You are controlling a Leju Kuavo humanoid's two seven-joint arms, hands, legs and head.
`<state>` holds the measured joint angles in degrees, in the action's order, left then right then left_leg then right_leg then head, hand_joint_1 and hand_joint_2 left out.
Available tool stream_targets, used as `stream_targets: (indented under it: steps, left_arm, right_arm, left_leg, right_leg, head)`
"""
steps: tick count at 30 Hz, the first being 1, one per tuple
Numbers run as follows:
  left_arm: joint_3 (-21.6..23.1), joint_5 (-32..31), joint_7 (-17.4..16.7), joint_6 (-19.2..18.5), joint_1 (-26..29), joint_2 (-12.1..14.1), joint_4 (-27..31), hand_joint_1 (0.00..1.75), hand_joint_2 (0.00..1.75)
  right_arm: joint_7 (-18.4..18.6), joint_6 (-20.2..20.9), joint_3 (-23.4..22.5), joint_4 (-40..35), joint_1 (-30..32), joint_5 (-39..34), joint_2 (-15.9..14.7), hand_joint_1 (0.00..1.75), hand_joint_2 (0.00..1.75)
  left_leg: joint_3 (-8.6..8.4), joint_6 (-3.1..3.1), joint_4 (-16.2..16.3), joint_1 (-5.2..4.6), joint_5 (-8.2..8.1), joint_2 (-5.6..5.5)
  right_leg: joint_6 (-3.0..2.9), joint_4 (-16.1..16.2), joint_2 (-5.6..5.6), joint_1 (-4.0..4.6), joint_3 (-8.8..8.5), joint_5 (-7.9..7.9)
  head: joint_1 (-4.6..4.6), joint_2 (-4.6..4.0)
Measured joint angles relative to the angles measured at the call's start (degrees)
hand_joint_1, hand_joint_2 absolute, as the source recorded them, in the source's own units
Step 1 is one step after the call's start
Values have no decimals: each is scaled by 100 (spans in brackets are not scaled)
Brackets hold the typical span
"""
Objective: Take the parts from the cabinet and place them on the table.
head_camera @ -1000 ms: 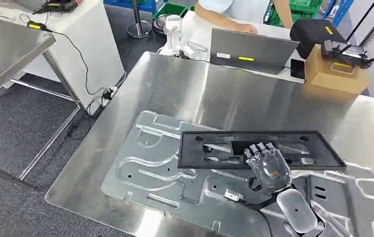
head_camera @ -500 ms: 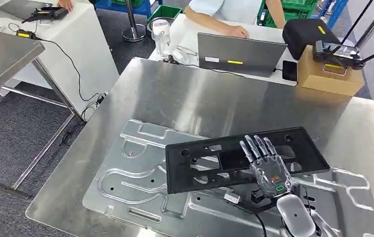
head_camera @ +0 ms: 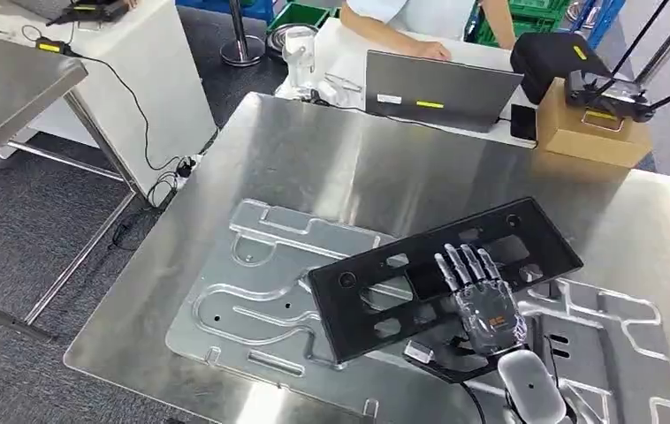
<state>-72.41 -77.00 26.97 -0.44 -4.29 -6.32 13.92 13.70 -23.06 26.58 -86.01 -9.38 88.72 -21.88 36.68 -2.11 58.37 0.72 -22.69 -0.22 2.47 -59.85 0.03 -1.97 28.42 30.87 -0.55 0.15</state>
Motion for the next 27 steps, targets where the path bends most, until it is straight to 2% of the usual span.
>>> stream_targets:
  steps: [1, 2, 3, 5, 6, 7, 8, 9, 10, 11, 12, 13, 14, 15, 16, 17, 19, 20, 21, 22, 23, 24, 25, 26, 27]
  left_arm:
    - [-2, 2, 2, 0, 1, 0, 0, 0, 0]
    - [-4, 0, 9, -4, 4, -4, 0, 0, 0]
    - [-9, 0, 9, -7, -1, -4, 0, 0, 0]
    - [-22, 0, 7, -22, 10, -5, 0, 0, 0]
    - [-35, 2, 4, -26, 15, 0, 0, 0, 0]
    - [-37, 2, 4, -28, 21, 0, 0, 0, 0]
    - [-37, 0, 4, -37, 21, -2, -2, 0, 0]
    - [-37, 0, 2, -42, 16, -4, -2, 0, 0]
    - [-37, 0, 2, -42, 8, -4, -2, 0, 0]
    - [-37, 0, 2, -41, 4, -4, -2, 0, 0]
    - [-37, 0, 2, -42, 6, -4, -2, 0, 0]
    - [-37, 2, 2, -41, 8, -4, -2, 0, 0]
    - [-37, 0, 2, -42, 10, -4, -2, 0, 0]
    - [-39, 0, 2, -42, 8, -4, -2, 0, 0]
    - [-39, 0, 0, -42, -5, 9, -2, 0, 0]
    - [-39, 2, 2, -39, -10, 9, -2, 0, 0]
    - [-39, 2, -7, -41, -4, 7, -4, 0, 0]
    - [-39, 2, -7, -42, -2, 7, -4, 0, 0]
    - [-39, 2, -11, -42, -4, 2, -4, 0, 0]
    - [-39, 2, -13, -42, -12, -7, -4, 0, 0]
    - [-39, 0, -15, -42, -16, -9, -4, 0, 0]
    - [-42, 0, -17, -42, -6, -9, -4, 0, 0]
    - [-44, 2, -18, -42, -2, -9, -4, 0, 0]
    - [-44, 2, -17, -42, -2, -9, -4, 0, 0]
    - [-46, 2, -20, -42, -2, -11, -4, 0, 0]
  right_arm:
    - [0, 9, 0, 0, -23, 0, 4, 0, 175]
    - [7, 24, -4, -5, -12, 0, 9, 0, 175]
    - [7, 37, -7, -2, -14, 0, 9, 0, 175]
    - [5, 44, -7, 0, -7, 0, 28, 0, 175]
    - [4, 46, -4, 4, -12, 0, 41, 0, 175]
    - [4, 48, -7, 7, -7, 0, 46, 0, 175]
    - [4, 46, -7, 7, -10, 0, 46, 0, 175]
    - [13, 44, -7, 7, -27, 0, 55, 0, 175]
    - [13, 44, -7, 7, -40, 0, 57, 0, 175]
    - [15, 44, -7, 7, -46, 0, 57, 0, 175]
    - [20, 44, -11, 7, -58, 0, 59, 0, 175]
    - [20, 44, -17, 7, -74, 0, 59, 0, 175]
    - [20, 44, -28, 7, -93, 0, 59, 0, 175]
    - [24, 44, -39, 7, -113, 0, 59, 0, 175]
    - [30, 44, -44, 4, -125, 0, 59, 0, 175]
    - [39, 46, -50, 2, -144, 0, 59, 0, 175]
    - [42, 48, -50, 4, -125, 0, 59, 0, 175]
    - [53, 52, -48, 4, -106, 0, 63, 0, 175]
    - [52, 55, -44, 7, -76, 0, 68, 0, 175]
    - [63, 55, -39, 15, -49, 0, 70, 0, 175]
    - [68, 55, -39, 22, -51, 0, 70, 0, 175]
    - [72, 52, -39, 28, -47, 0, 70, 0, 175]
    - [76, 52, -39, 33, -37, 0, 72, 0, 175]
    - [76, 52, -37, 37, -21, 0, 72, 0, 175]
    - [74, 55, -31, 46, -7, 0, 72, 0, 175]
  left_leg:
    - [38, 40, 20, -9, 22, -11]
    - [19, 81, 20, -12, 46, -23]
    - [33, 126, 24, -10, 75, -23]
    - [58, 227, -15, -12, 171, -42]
    - [100, 246, 54, 27, 79, -40]
    - [187, 261, 228, 23, -218, -18]
    - [282, 276, 569, 27, -584, -16]
    - [378, 295, 1001, 33, -921, -13]
    - [456, 312, 1428, 33, -1136, -13]
    - [466, 323, 1710, 33, -1169, -13]
    - [357, 317, 1729, 33, -1042, -12]
    - [147, 298, 1530, 32, -860, -12]
    - [-190, 263, 1101, 30, -668, -13]
    - [-596, 215, 547, 20, -583, -15]
    - [-887, 166, 27, -6, -790, -21]
    - [-1009, 166, -152, -30, -796, -25]
    - [-948, 137, -146, -66, -731, -22]
    - [-922, 91, -177, -69, -672, -13]
    - [-912, 16, -291, 14, -549, 27]
    - [-849, -36, -317, -12, -476, 52]
    - [-770, -94, -316, -13, -403, 62]
    - [-675, -91, -308, -19, -336, 70]
    - [-603, -89, -305, -27, -283, 74]
    - [-502, -80, -289, -27, -217, 78]
    - [-403, -69, -267, -26, -160, 79]
  right_leg:
    - [-34, 130, 25, 42, -73, 115]
    - [-105, 70, 60, 72, 0, -29]
    - [-147, 135, 58, 75, 11, 27]
    - [-240, 123, 51, 88, 69, -69]
    - [-303, 150, 1, 49, 131, -154]
    - [-350, 157, 10, 55, 195, -209]
    - [-386, 151, 1, 59, 264, -266]
    - [-393, 142, -4, 73, 340, -324]
    - [-392, 134, -18, 90, 418, -376]
    - [-391, 118, -40, 107, 501, -425]
    - [-387, 101, -56, 118, 578, -468]
    - [-376, 83, -62, 128, 642, -509]
    - [-365, 68, -66, 135, 702, -548]
    - [-350, 54, -66, 143, 739, -589]
    - [-323, 47, -75, 150, 767, -624]
    - [-286, 54, -76, 151, 770, -665]
    - [-213, 114, -84, 125, 750, -767]
    - [-177, 145, -79, 130, 748, -825]
    - [-144, 114, -70, 125, 781, -780]
    - [-131, 7, -45, 135, 841, -535]
    - [-126, -298, -24, 122, 951, -155]
    - [-110, -728, -21, 116, 1057, 202]
    - [-93, -1070, -21, 111, 1122, 395]
    - [-72, -1403, -21, 106, 1159, 454]
    - [-56, -1500, -22, 101, 1099, 319]
  head:
    - [0, 0]
    - [2, 0]
    - [4, 0]
    - [4, 0]
    - [2, 0]
    - [11, 0]
    - [9, 0]
    - [11, 0]
    - [11, 0]
    - [11, 0]
    - [11, 0]
    - [11, 0]
    - [11, 0]
    - [11, 0]
    - [11, 0]
    - [9, 0]
    - [11, 0]
    - [9, 0]
    - [9, 0]
    - [4, 0]
    - [4, 0]
    - [4, 0]
    - [4, 0]
    - [4, 0]
    - [4, 0]
